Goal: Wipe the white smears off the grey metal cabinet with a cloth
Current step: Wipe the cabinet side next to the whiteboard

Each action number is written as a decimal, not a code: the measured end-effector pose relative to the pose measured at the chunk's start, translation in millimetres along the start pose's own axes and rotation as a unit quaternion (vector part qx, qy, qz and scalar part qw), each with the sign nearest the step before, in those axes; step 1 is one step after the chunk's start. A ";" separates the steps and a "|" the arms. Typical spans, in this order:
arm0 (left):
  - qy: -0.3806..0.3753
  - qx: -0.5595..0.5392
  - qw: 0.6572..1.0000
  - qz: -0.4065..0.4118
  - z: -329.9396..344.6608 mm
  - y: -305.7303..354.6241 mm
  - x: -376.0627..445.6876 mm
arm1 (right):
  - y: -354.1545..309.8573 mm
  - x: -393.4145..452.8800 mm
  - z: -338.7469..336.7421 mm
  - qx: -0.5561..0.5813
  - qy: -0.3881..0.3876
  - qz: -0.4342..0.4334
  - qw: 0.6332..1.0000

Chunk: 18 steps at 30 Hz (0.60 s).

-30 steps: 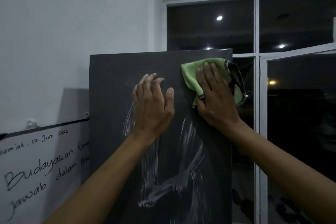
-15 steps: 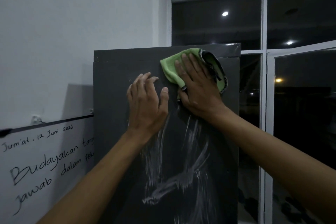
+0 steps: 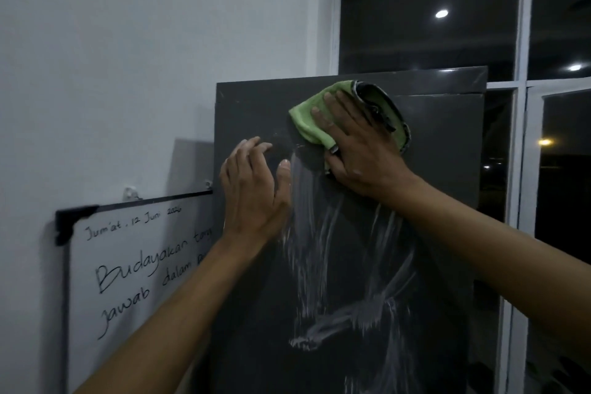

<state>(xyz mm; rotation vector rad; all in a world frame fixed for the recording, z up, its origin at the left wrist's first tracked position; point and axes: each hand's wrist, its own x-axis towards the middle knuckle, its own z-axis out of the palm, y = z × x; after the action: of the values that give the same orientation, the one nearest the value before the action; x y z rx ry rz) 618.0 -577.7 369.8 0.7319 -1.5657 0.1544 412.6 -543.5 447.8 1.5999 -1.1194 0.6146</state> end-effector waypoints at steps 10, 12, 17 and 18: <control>0.025 0.043 0.999 -0.020 -46.2 -37.5 -4.1 | -72.8 91.5 40.9 0.050 -0.041 -0.025 0.998; 0.024 0.048 0.998 -0.018 -54.1 -44.1 -2.1 | -83.4 101.7 45.9 0.049 -0.046 -0.030 0.997; 0.013 0.048 0.998 -0.046 -61.4 -52.5 0.7 | -103.3 121.1 50.5 0.088 -0.086 -0.053 0.991; 0.014 0.047 0.998 -0.049 -60.6 -52.0 -0.6 | -103.3 122.3 49.6 0.103 -0.100 -0.068 0.987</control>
<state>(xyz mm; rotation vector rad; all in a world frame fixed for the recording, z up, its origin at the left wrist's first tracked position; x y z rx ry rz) 696.8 -587.4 361.7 0.8745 -1.5004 0.1670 550.3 -631.2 485.8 1.9337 -1.1086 0.4992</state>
